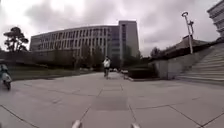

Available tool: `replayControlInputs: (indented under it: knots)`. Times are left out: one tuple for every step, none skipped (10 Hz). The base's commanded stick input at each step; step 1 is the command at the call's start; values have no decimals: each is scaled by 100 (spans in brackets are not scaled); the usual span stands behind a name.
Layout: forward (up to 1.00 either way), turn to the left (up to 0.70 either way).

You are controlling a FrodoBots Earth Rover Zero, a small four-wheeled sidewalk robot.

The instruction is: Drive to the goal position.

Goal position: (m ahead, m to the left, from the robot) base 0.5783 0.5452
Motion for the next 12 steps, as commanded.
replayControlInputs:
  knots:
    - [70,0]
    - [70,0]
    - [70,0]
    - [70,0]
    - [70,0]
    - [70,0]
    - [70,0]
    - [70,0]
    - [70,0]
    - [70,0]
    - [70,0]
    - [70,0]
